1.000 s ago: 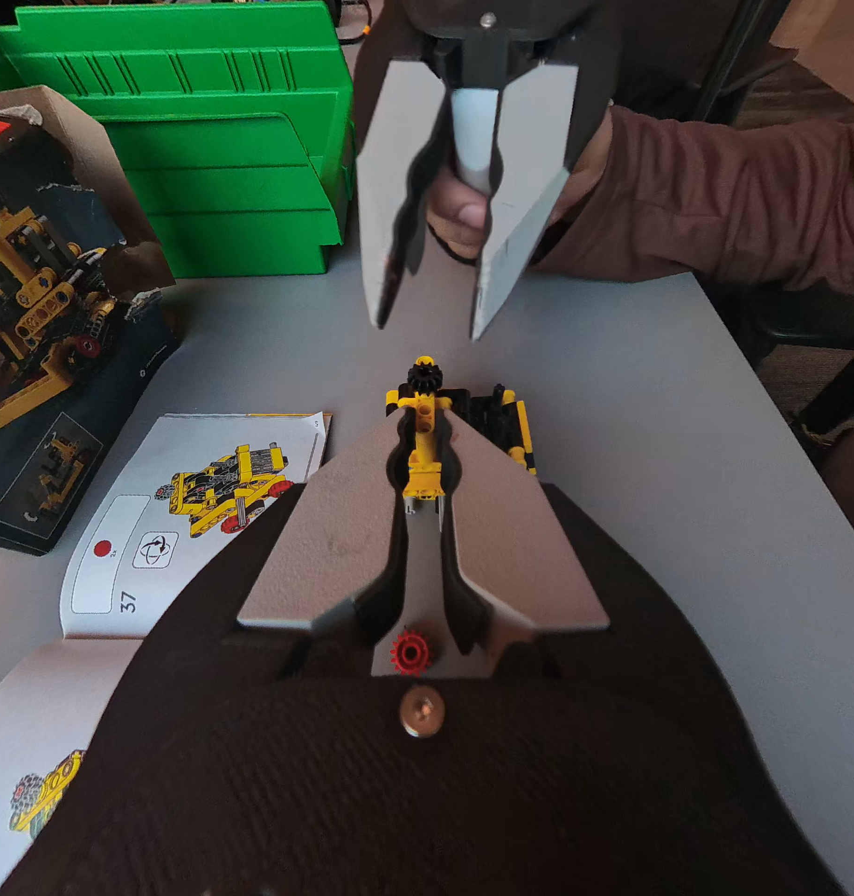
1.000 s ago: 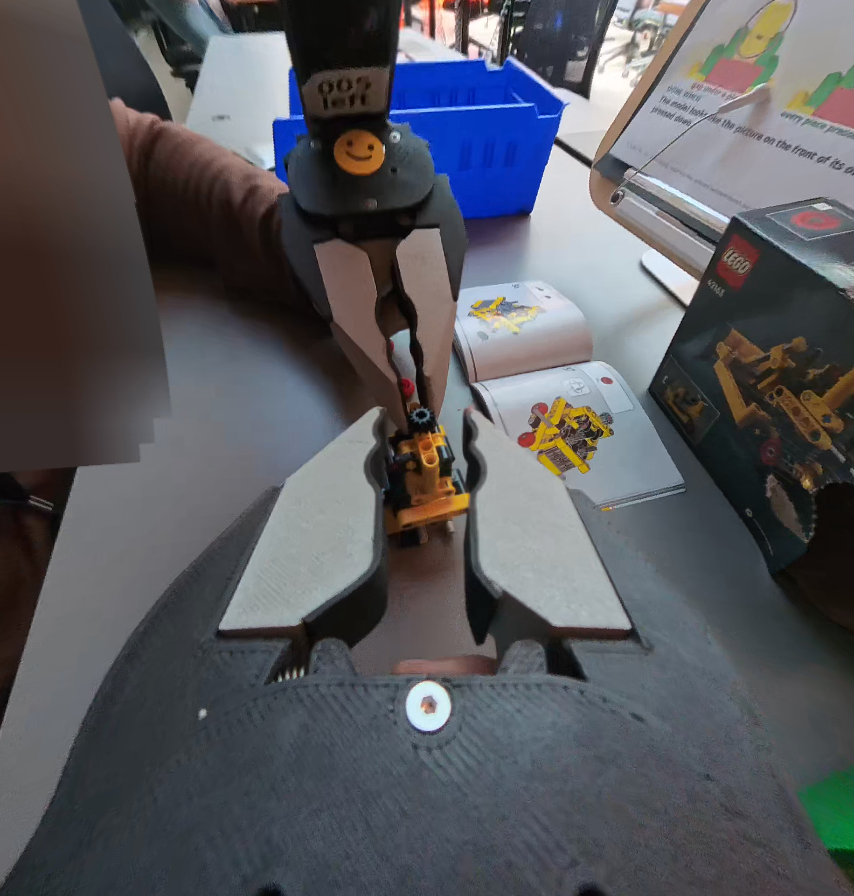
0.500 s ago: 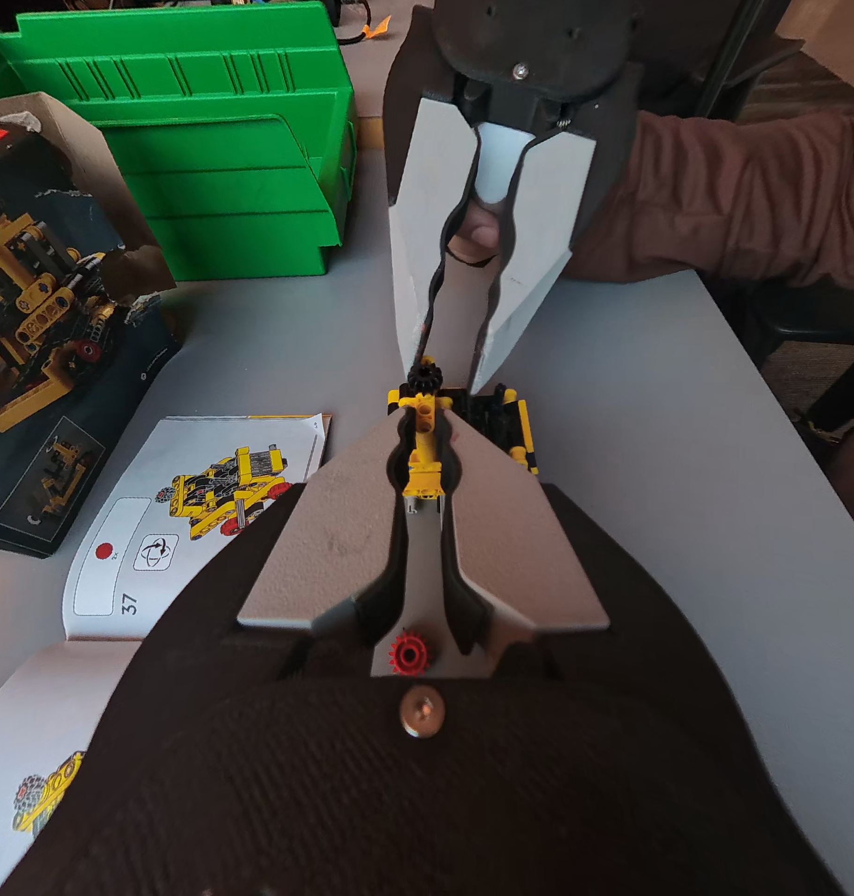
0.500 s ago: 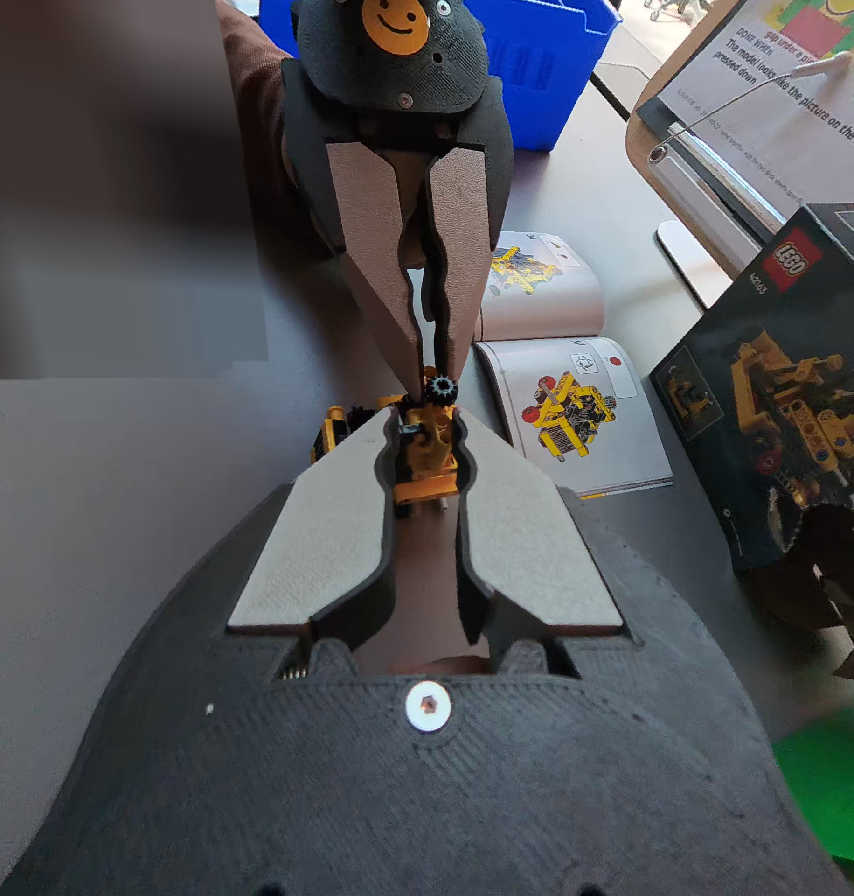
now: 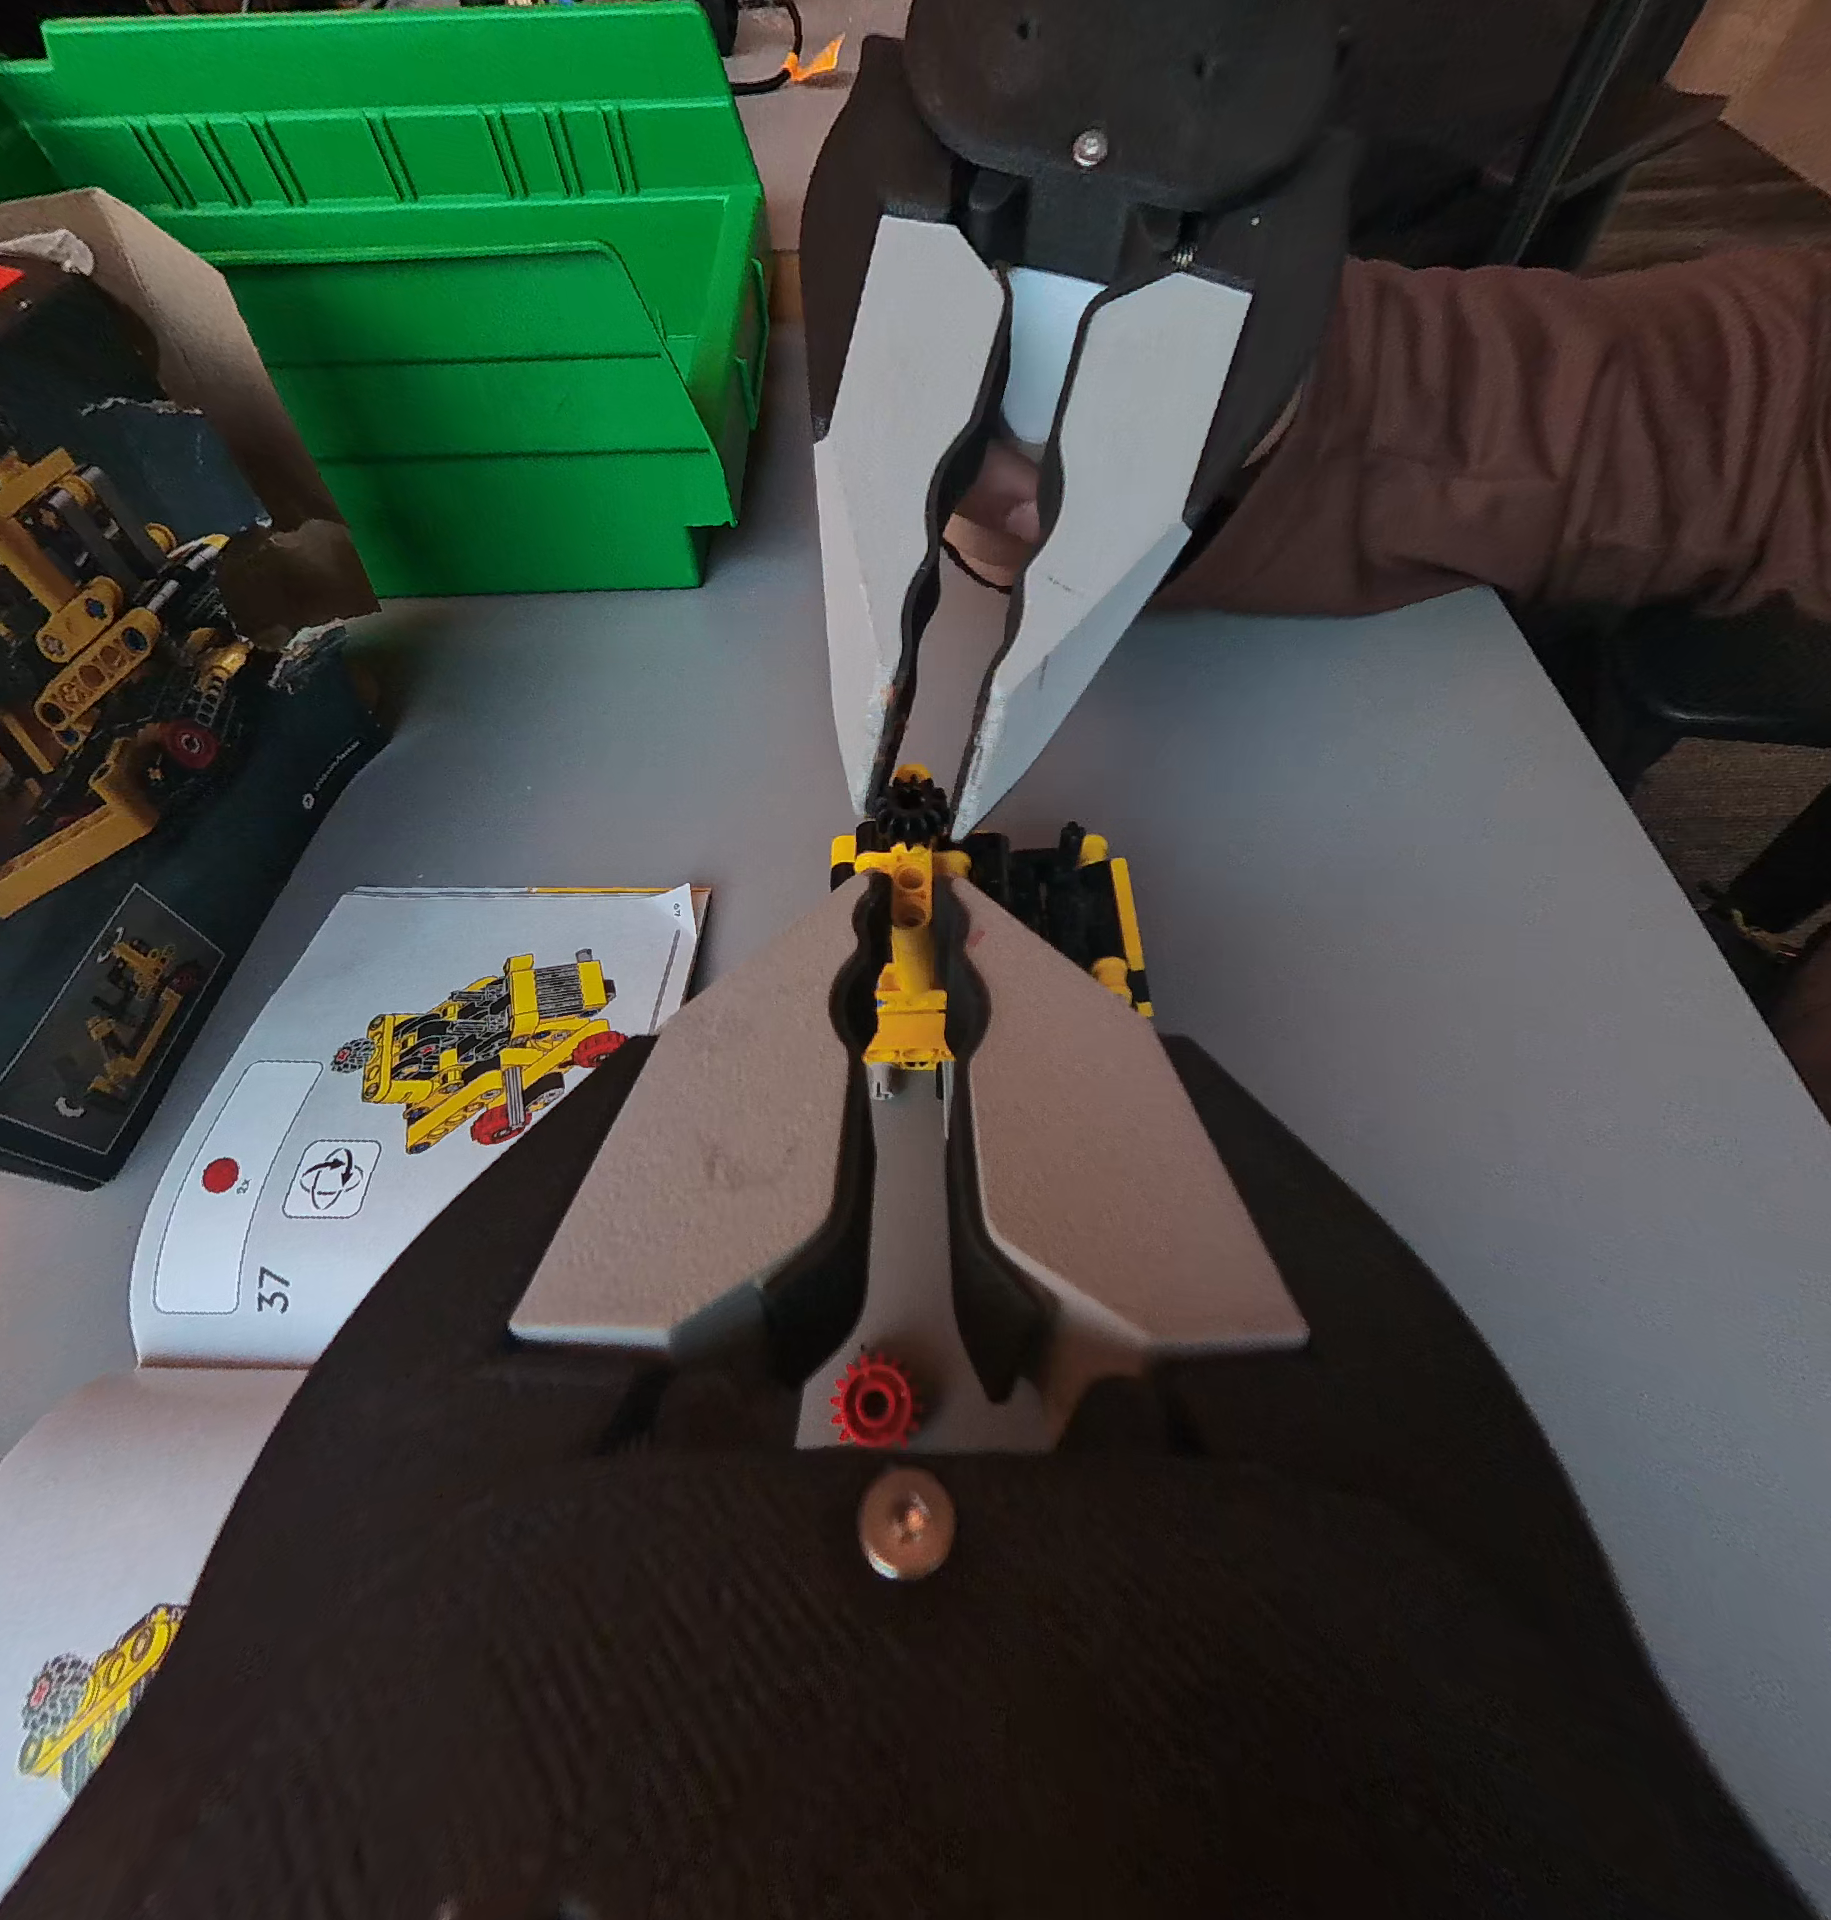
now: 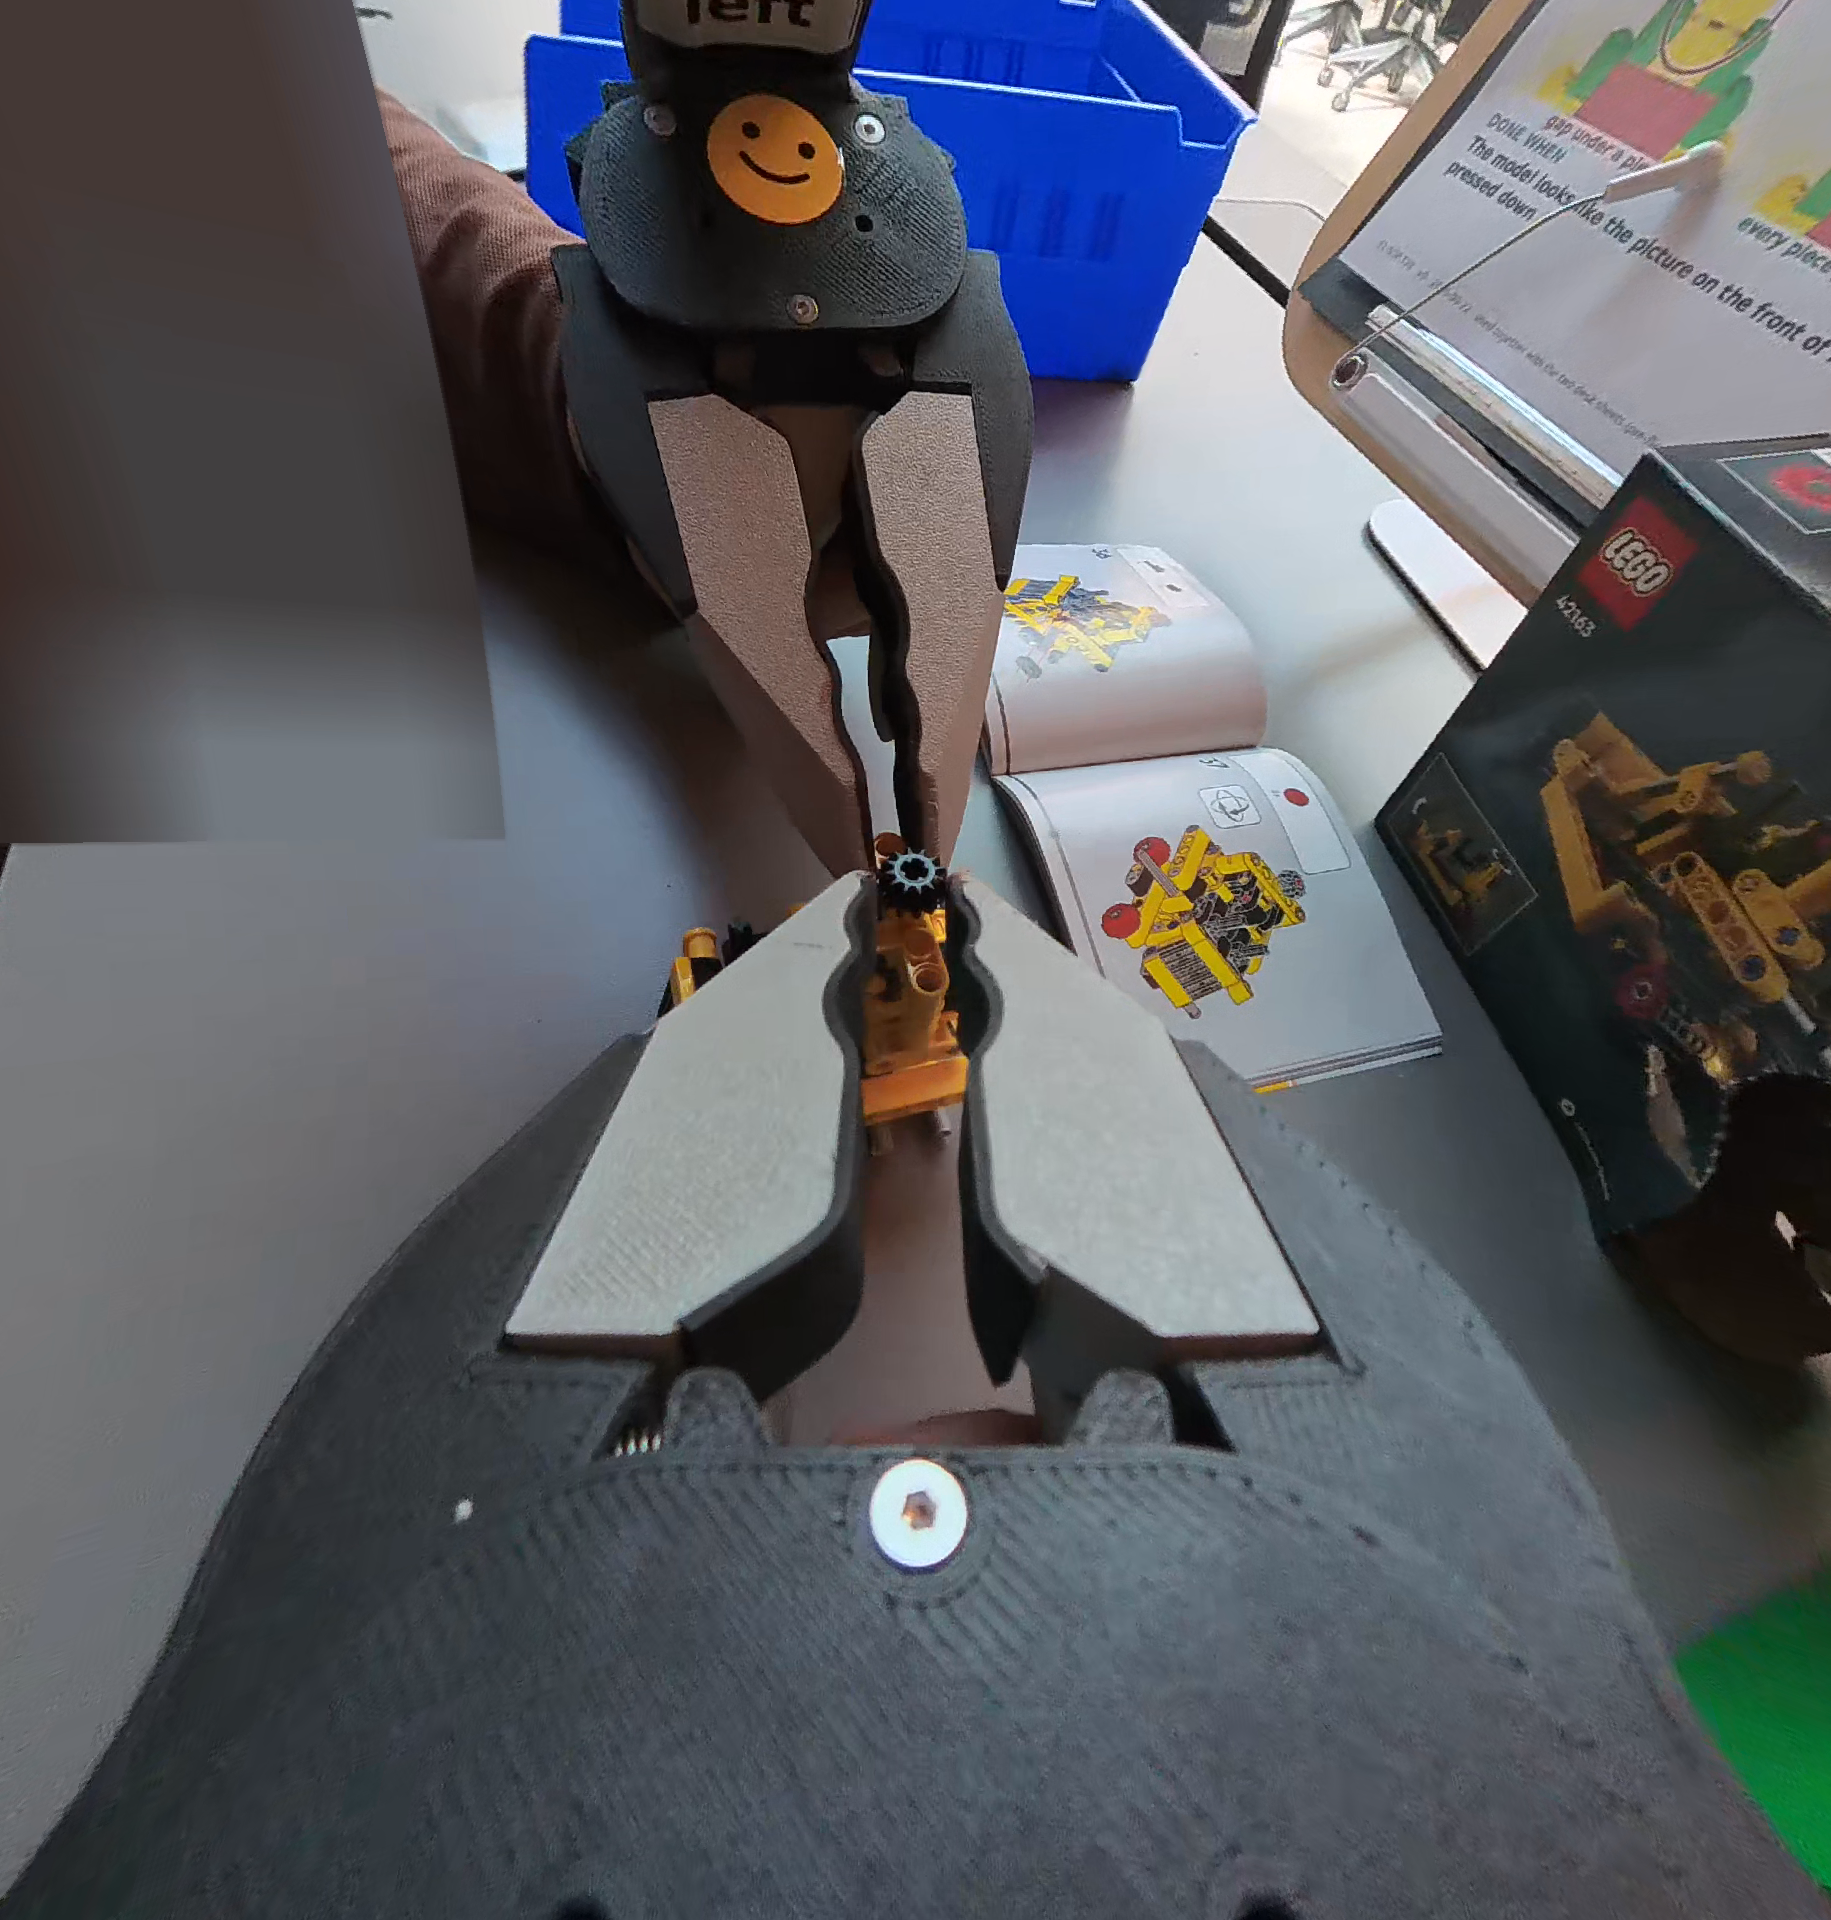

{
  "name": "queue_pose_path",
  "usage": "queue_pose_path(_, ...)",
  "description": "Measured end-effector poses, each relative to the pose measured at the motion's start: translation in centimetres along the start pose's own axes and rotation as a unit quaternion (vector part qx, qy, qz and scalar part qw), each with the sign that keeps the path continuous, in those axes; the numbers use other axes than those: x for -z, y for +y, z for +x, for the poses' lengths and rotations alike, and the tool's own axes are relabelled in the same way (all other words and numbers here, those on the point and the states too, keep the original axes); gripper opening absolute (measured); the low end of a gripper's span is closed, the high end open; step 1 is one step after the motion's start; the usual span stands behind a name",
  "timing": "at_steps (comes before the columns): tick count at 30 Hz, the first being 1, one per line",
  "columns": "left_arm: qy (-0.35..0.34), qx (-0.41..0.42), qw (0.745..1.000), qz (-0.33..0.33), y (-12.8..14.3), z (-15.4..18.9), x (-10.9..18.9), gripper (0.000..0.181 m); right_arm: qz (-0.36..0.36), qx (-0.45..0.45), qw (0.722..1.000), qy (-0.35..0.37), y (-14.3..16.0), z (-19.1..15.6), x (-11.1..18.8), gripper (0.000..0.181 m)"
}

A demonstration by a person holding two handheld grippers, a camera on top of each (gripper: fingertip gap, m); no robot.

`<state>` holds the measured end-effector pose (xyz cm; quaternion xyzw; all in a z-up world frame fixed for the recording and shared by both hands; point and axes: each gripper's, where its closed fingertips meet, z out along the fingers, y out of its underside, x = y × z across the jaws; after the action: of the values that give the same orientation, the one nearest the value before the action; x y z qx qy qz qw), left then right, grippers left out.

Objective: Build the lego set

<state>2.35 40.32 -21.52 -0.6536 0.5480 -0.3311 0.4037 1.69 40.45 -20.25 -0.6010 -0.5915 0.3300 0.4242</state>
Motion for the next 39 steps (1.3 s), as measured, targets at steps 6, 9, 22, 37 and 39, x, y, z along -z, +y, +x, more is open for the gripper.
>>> queue_pose_path(6,0.003,0.004,1.000,-0.003,0.0,0.0,0.0,0.005,0.001,0.014,1.000,0.010,0.2,0.0,0.0,0.009)
queue_pose_path(9,0.002,0.003,1.000,-0.004,0.0,0.0,0.0,0.005,-0.002,0.015,1.000,0.009,0.3,0.0,0.0,0.009)
queue_pose_path(22,-0.015,-0.005,1.000,0.002,-0.6,-0.1,0.4,0.012,0.002,-0.015,1.000,-0.015,0.3,-0.1,0.1,0.008)
queue_pose_path(37,0.003,-0.010,1.000,0.020,-2.2,0.2,0.6,0.000,-0.002,-0.008,1.000,-0.019,0.2,-0.4,0.0,0.009)
queue_pose_path(39,0.007,-0.015,1.000,0.018,-2.1,0.4,0.6,0.000,-0.002,-0.008,1.000,-0.020,0.2,-0.4,0.1,0.009)
